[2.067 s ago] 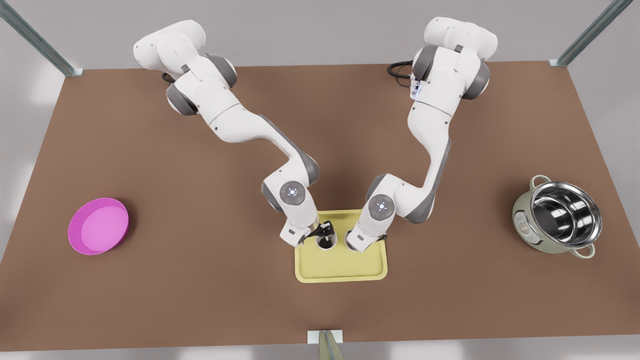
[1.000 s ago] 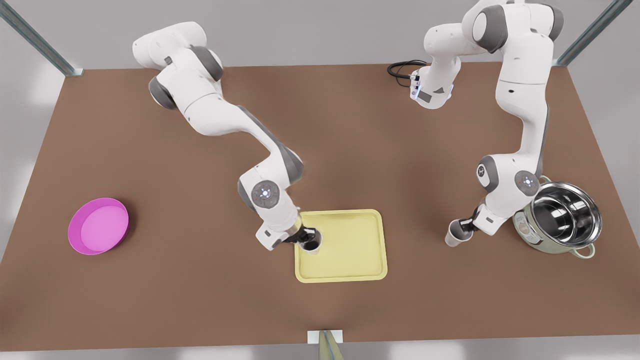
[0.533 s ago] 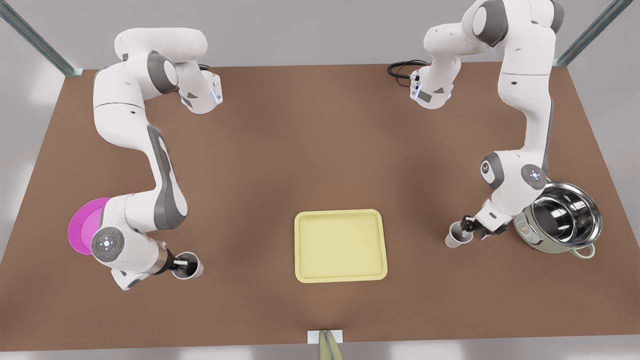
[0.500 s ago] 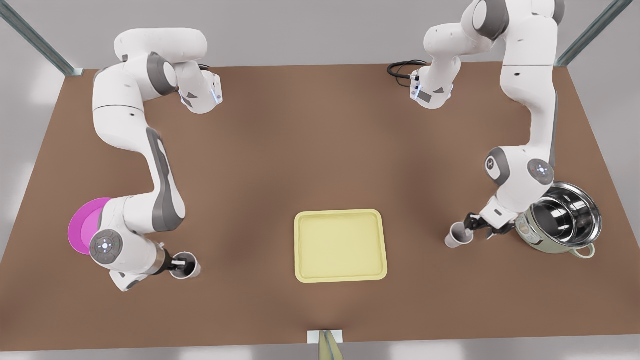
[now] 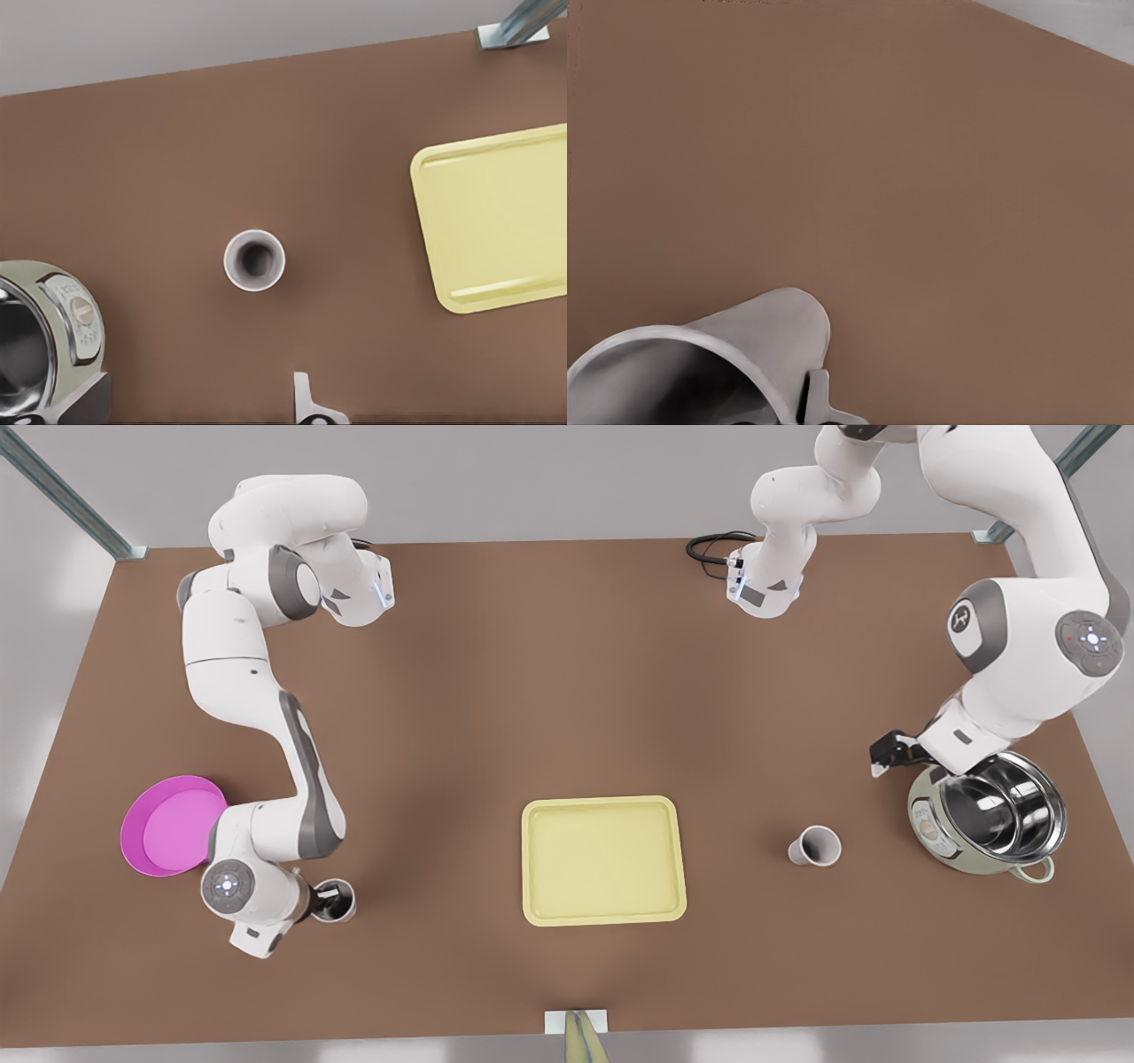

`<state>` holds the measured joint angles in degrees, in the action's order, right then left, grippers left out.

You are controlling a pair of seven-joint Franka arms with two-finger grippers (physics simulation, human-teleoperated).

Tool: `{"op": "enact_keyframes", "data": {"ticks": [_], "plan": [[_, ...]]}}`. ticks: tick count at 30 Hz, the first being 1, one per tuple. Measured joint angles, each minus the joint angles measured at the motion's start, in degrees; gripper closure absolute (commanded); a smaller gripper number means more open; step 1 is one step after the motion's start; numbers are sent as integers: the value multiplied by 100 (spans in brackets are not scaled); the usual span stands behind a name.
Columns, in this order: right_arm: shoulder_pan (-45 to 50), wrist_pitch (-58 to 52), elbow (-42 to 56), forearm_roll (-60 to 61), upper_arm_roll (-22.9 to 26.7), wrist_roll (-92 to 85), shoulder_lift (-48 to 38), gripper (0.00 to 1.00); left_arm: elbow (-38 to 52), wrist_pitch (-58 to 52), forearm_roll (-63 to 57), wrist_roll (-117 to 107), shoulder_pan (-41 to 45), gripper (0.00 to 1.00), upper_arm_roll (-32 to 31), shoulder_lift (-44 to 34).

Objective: Use the left arm to pick up the white IKEA cup from the tray and place it on the middle-left position; use the right arm to pick up the white IKEA cup from the tray and place it on the middle-right position

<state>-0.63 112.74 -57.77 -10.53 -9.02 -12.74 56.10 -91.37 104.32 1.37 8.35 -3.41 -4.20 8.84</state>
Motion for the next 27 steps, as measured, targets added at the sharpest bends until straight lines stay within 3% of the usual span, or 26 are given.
{"op": "enact_keyframes", "data": {"ticks": [6,9,14,17,18,19,21,27], "plan": [[-7,258,0,-2,-3,-440,112,80,9,-243,-51,-206,-2,0,0,43],[-8,355,0,-19,-3,-600,128,54,8,-298,-178,-286,18,0,0,43],[-12,406,6,-11,-8,-784,1,46,10,-351,-291,-395,53,0,-1,36],[-2,3,19,25,-82,-870,-765,43,10,-367,-307,-447,48,0,-1,35],[8,-218,23,33,-154,-882,-1063,39,10,-371,-309,-462,46,0,-1,35],[20,-449,26,41,-254,-874,-1329,29,10,-378,-304,-475,44,0,2,35],[32,-871,27,41,-432,-737,-1589,0,51,-378,-284,-498,41,0,5,42],[-88,-1710,38,23,-522,-7,-2058,0,192,-369,-240,-565,87,0,8,105]]}}
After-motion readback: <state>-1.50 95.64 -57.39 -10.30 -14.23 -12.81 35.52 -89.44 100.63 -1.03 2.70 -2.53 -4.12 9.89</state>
